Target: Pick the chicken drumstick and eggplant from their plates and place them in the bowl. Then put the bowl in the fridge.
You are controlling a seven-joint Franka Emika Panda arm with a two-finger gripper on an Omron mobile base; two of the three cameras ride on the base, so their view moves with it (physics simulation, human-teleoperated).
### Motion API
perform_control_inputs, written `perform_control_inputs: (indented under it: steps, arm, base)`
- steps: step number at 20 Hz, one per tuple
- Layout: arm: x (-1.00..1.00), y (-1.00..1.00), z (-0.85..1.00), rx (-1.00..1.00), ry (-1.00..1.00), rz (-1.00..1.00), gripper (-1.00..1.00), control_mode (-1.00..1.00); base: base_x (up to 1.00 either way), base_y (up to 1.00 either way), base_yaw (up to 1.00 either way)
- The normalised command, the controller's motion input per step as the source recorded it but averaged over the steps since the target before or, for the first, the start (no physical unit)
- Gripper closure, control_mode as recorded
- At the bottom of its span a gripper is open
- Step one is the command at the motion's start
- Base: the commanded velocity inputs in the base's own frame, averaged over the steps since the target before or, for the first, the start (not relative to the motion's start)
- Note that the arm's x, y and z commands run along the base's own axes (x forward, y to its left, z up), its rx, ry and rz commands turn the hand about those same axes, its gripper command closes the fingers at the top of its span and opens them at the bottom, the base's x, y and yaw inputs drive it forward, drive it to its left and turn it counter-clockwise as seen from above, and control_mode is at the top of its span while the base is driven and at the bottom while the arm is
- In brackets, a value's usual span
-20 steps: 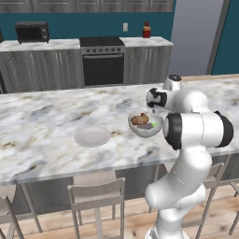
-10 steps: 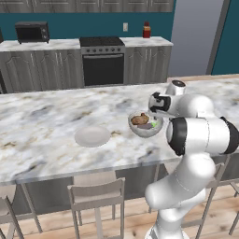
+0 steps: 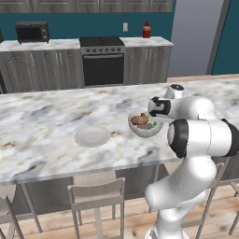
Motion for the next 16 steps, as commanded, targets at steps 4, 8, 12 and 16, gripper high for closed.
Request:
perform_control_inputs:
  steps: [4, 8, 12, 16]
  arm:
    - [-0.09, 0.08, -0.07, 0.05, 0.13, -0.01, -1.00, -1.00]
    - [0.01, 0.01, -0.09, 0.06, 0.09, -0.03, -1.00, -1.00]
    - [0.04, 0.00, -0.05, 0.03, 0.00, -0.06, -1.00, -1.00]
    - [0.00, 0.02, -0.09, 0.01, 0.00, -0.16, -1.00, -1.00]
  base:
    - [0.00, 0.00, 0.00]
    - [0.00, 0.00, 0.00]
    - [0.00, 0.00, 0.00]
    - [0.00, 0.00, 0.00]
